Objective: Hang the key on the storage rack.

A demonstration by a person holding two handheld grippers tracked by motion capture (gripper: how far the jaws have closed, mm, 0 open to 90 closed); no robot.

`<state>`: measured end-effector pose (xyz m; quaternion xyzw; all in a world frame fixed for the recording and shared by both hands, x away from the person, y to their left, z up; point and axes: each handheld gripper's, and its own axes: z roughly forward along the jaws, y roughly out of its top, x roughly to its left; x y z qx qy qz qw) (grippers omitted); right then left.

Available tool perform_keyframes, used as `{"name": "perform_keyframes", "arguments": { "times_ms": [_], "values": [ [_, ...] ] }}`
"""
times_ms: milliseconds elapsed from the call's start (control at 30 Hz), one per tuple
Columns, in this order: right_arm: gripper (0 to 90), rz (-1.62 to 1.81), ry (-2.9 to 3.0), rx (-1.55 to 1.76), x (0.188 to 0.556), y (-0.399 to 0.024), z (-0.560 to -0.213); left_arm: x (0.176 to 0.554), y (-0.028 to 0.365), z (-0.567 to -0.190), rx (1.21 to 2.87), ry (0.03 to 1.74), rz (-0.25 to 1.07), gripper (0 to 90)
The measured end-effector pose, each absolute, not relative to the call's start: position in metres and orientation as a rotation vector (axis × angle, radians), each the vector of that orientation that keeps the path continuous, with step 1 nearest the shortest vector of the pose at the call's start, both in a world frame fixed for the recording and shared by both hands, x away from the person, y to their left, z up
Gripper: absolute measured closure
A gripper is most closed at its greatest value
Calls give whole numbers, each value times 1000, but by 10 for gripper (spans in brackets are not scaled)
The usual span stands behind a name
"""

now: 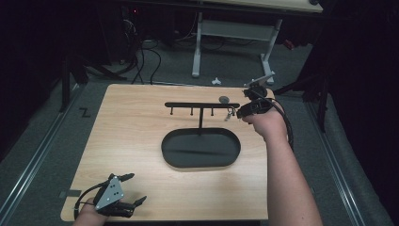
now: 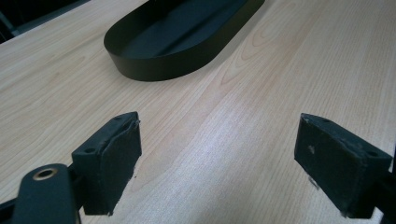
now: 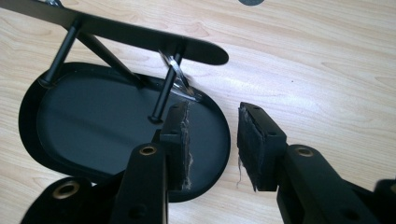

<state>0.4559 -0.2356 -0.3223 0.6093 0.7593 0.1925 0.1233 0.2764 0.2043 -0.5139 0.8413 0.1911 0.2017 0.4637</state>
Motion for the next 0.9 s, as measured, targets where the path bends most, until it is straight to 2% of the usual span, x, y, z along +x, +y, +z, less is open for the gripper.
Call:
{"name": "perform_keyframes", "arguments": {
  "times_ms": [633,900],
  "values": [
    [545,555,2226,1755,438,-238,-340,276,203,-514,2075,467,490,153],
    [473,557,2232,1719,428,-238,-356,276,203,-515,2077,467,490,153]
  ]
}}
